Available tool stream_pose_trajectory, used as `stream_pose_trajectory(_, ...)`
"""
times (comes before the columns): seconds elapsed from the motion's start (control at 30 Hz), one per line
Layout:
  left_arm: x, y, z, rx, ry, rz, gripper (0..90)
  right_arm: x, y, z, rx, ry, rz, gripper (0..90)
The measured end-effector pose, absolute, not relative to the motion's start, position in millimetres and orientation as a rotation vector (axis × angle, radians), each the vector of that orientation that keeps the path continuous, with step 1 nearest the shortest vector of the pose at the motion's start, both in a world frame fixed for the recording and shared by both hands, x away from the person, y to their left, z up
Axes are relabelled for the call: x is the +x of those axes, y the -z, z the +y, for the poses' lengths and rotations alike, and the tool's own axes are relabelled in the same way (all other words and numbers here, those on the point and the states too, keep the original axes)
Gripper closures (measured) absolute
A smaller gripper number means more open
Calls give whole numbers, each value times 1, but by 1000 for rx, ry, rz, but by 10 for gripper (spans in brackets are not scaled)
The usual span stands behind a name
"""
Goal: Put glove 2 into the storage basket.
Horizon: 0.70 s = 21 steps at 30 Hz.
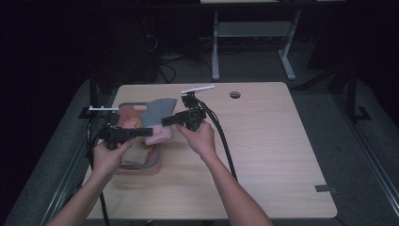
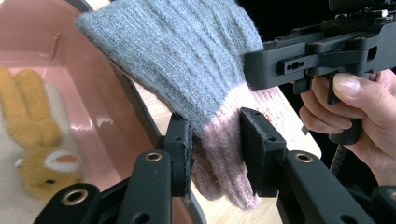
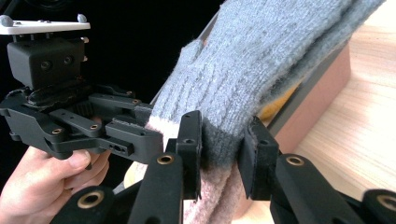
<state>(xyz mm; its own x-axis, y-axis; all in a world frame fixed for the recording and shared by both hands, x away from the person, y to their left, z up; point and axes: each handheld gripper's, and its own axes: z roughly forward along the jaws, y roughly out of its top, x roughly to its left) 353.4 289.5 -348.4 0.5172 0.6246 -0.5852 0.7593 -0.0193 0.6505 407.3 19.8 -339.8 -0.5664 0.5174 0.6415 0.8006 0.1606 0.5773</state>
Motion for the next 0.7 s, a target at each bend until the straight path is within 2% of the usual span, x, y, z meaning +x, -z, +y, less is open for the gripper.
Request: stream_pose_trajectory(0.7,349,346,321,1721,120,1223,659,412,342,56,-1233,1355,-2134,717)
